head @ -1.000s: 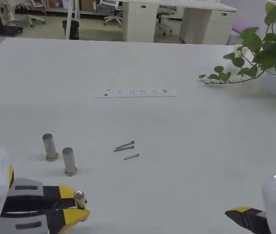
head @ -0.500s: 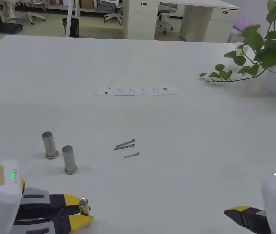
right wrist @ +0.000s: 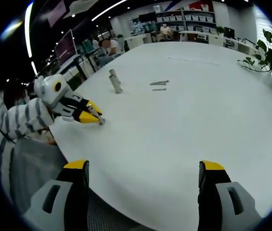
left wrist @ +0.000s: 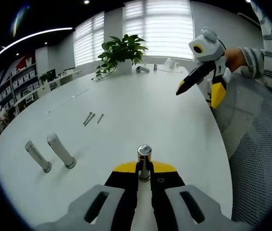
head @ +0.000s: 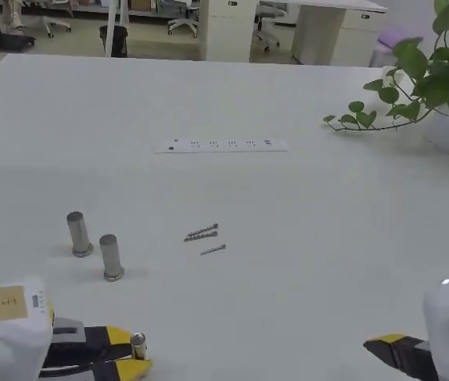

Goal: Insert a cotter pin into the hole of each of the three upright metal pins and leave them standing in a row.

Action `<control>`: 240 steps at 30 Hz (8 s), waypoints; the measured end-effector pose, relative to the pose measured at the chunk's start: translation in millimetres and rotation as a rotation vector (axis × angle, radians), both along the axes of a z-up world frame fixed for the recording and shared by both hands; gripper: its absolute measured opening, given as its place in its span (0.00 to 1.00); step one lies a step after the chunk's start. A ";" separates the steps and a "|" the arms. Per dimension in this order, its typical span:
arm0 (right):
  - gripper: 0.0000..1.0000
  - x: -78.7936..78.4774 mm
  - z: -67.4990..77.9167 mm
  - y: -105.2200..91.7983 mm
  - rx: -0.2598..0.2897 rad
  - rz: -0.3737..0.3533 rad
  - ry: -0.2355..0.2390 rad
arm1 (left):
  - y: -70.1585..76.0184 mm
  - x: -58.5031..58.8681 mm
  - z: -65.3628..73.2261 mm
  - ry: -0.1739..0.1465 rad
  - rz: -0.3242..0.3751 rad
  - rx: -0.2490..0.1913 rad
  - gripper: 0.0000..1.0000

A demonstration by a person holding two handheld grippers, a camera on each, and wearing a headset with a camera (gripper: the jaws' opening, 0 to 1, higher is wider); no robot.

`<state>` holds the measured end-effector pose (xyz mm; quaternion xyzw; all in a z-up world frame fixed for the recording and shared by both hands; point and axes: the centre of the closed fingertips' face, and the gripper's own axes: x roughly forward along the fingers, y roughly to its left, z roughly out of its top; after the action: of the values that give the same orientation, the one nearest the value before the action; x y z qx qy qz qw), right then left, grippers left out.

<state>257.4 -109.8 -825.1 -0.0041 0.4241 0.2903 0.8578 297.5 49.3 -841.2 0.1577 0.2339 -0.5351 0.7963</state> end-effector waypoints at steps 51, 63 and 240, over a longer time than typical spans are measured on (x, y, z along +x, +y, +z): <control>0.95 5.9 3.5 3.1 0.014 0.024 -0.010 | 29.9 -25.0 23.6 0.146 0.209 -0.135 0.93; 0.94 29.1 14.5 8.1 -0.003 0.105 -0.029 | 32.6 -28.8 28.4 0.162 0.258 -0.163 0.99; 0.02 128.4 38.3 50.7 -0.662 1.154 -0.253 | 66.5 -10.9 56.7 0.126 0.524 -0.262 0.65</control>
<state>385.8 -59.1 -786.7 -0.5261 0.3167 0.5538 0.5623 286.7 115.8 -784.6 -0.0457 0.2444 -0.3456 0.9049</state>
